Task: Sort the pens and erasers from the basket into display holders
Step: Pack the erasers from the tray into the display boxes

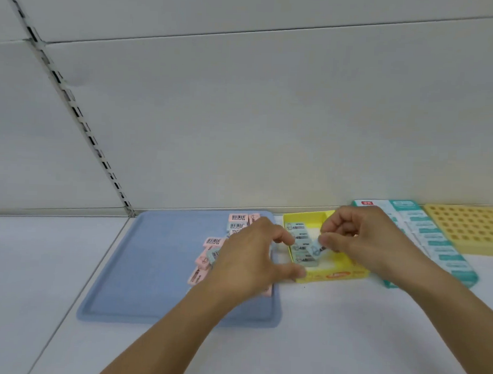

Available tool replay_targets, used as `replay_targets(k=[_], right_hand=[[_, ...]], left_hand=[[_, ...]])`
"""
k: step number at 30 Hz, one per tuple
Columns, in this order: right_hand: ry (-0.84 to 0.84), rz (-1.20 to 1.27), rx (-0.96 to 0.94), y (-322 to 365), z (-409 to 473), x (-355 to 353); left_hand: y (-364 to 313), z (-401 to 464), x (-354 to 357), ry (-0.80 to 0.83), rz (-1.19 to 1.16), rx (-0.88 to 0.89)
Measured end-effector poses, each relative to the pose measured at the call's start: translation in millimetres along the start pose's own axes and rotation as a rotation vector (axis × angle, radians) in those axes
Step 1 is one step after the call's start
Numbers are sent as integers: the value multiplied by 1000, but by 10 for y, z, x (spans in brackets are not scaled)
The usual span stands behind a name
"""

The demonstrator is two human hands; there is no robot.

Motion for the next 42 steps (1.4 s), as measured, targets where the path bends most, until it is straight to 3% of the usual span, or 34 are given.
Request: replay_targets(k=[6,15,24,30,35,39,42], right_hand=[[-37,-112,34,-111,-55,192],[-21,-548,-49,-44,-51,353],[41,-651,-38,6,63,403],[-87,-845,-151,22,-89,439],[-70,-777,-114,-31,-88,427],[-141,-874,-135,56,-232,343],[-77,-854,-147,93,-291,378]], left_hand=[[-51,-29,155,54,229,128],[-18,-7,204,30,231,148],[-10,-33,215,27,215,144],[-3,-70,190,-29,190,107],[-12,-90,181,-44,190,43],[-7,-115,161,-51,179,31],[-8,-130,160,-56,189,39]])
Point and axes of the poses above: each hand's wrist, its own z-axis towards the middle knuckle, its own x-axis out of the palm, y = z × x, the point moved 7 cm from there along z, towards the middle knuckle, and after that the axes turned 9 degrees about x, right-handed, at the moved point
